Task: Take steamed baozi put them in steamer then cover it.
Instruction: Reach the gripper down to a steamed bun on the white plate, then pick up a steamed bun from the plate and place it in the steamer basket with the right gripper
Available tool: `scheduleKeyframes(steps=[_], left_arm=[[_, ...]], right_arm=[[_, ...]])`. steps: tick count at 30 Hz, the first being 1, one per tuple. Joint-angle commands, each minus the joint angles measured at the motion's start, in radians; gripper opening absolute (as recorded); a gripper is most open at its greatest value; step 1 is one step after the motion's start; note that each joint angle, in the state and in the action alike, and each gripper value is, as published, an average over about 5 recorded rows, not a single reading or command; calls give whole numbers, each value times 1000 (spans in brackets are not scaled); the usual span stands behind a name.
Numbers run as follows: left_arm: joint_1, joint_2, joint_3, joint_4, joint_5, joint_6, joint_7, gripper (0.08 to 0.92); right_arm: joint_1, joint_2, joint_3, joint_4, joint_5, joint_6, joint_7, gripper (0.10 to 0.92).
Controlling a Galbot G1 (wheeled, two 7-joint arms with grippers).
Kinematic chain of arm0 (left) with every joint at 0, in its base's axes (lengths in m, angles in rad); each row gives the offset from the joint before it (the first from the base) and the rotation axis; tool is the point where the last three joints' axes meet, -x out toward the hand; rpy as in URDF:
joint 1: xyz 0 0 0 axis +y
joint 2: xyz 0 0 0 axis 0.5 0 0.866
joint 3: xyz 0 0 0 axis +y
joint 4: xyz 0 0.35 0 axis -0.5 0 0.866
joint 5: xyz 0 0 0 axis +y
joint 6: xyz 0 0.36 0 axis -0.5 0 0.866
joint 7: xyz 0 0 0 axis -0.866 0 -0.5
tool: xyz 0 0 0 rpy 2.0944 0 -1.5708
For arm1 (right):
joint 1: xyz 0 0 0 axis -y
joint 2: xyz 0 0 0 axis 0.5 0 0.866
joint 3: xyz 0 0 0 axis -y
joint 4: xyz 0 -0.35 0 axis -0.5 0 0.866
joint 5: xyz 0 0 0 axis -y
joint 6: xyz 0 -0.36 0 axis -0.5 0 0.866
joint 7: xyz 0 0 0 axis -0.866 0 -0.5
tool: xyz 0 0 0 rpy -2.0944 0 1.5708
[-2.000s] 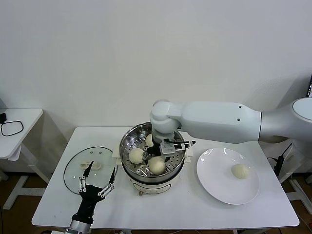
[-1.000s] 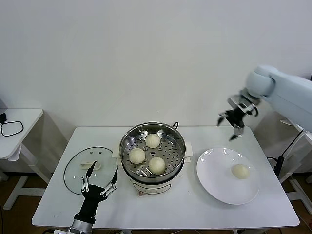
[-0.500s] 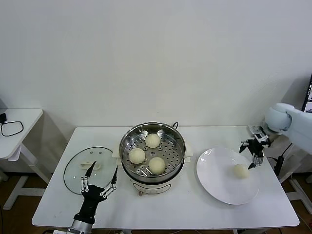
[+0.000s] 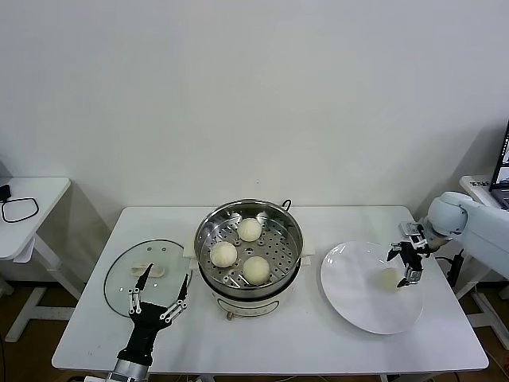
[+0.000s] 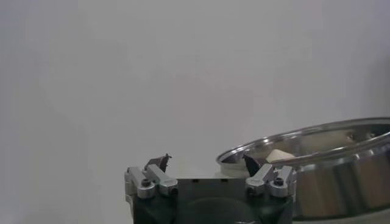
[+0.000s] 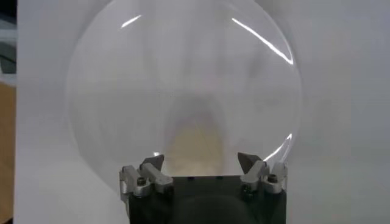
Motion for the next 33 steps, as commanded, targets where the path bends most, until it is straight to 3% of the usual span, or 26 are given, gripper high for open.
scheduleKeyframes(steps=[1,9,17,21,33], left_arm=[[1,-1,-1,-1,-5,2,0,823],[-2,-11,-14,1,-14,5,-3,823],[-2,-11,-17,0,-16,3,-3,823],[-5,-10,-17,-4,-18,5,-4,823],[-21,0,4,-6,-18,9,-2,823]], right_arm=[[-62,7,42,-26,-19,-10,29,823],[-86,15,54,-46,-29,-9,38,815],[-61,13,49,-36,-24,-8,34,690],[21,10,18,-6,-4,-8,9,665],[591,138,-325,162,330,-65,-116,599]])
